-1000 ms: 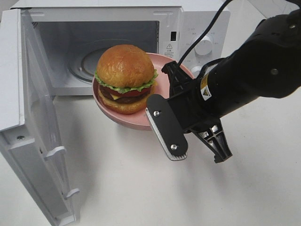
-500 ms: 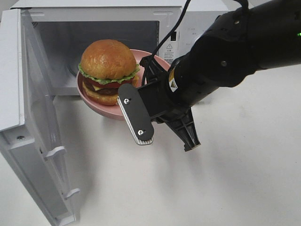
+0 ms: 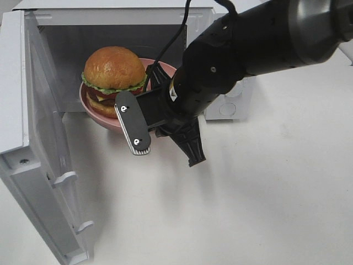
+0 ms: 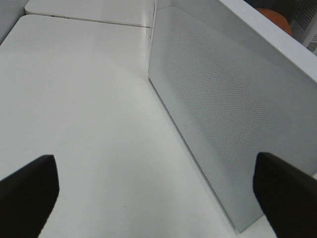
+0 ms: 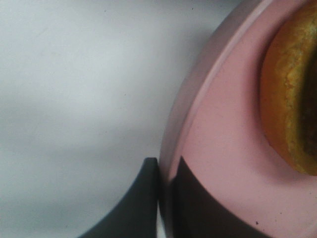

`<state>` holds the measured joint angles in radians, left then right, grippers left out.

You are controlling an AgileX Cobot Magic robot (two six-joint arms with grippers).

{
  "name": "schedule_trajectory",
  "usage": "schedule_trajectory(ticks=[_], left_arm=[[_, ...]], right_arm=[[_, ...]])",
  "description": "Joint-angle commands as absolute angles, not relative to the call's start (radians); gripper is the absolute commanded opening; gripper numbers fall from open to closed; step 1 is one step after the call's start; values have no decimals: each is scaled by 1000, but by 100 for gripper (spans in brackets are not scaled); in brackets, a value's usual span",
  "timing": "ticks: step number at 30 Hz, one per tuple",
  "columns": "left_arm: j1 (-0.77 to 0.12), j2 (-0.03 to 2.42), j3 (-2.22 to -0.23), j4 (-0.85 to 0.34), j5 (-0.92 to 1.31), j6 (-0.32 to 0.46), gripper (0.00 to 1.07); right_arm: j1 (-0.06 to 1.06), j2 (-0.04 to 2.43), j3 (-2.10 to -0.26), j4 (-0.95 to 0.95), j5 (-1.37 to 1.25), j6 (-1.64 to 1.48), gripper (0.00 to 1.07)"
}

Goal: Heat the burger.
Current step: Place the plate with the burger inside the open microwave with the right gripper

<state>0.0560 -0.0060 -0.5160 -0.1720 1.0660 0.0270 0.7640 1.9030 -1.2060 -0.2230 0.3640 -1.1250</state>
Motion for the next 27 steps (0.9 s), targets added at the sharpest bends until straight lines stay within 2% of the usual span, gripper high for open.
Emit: schedule_trajectory(ticks=[1, 27], left_arm=[[53, -23, -516, -176, 1063, 28, 100], [53, -23, -516, -176, 1063, 28, 100]], right_arm=[[759, 1937, -1290, -231, 324, -1050, 0], [757, 2167, -1666, -309, 496, -954, 0]])
